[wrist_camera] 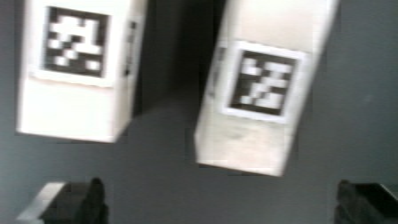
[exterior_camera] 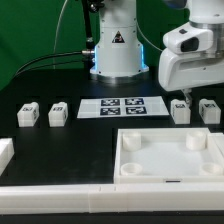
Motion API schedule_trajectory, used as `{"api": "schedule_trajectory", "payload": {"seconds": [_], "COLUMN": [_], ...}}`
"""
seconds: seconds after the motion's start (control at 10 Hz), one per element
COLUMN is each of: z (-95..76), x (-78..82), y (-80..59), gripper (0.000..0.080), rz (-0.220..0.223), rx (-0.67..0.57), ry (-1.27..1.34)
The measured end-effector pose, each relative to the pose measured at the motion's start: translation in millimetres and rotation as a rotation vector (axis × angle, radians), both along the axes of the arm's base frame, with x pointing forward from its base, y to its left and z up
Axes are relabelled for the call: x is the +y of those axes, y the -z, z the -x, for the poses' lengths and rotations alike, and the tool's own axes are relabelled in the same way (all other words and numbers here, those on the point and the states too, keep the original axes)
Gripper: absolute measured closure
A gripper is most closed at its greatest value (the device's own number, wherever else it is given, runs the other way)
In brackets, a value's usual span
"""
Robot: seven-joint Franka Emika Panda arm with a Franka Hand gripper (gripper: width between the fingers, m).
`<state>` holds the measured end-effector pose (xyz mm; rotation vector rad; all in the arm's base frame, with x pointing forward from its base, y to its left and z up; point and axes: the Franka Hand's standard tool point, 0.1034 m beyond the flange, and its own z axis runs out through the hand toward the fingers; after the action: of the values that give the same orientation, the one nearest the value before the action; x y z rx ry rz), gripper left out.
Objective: Assemble one leg
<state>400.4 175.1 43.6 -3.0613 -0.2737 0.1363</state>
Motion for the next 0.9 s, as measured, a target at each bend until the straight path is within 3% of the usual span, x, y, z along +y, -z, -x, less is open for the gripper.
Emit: {"api": "schedule_trajectory", "payload": {"seconds": [0.3,0.7,0.9], "z": [5.4,11.9,21.7], "x": [0.6,-14.0,-12.1], "y": [0.8,-2.4,-2.7], "gripper": [0.0151,0.0151,0.0151], "rz": [0.015,0.114,0.186], "rx": [0.047,0.385,0.607], "ry": [-0.013,-0.017,0.008]}}
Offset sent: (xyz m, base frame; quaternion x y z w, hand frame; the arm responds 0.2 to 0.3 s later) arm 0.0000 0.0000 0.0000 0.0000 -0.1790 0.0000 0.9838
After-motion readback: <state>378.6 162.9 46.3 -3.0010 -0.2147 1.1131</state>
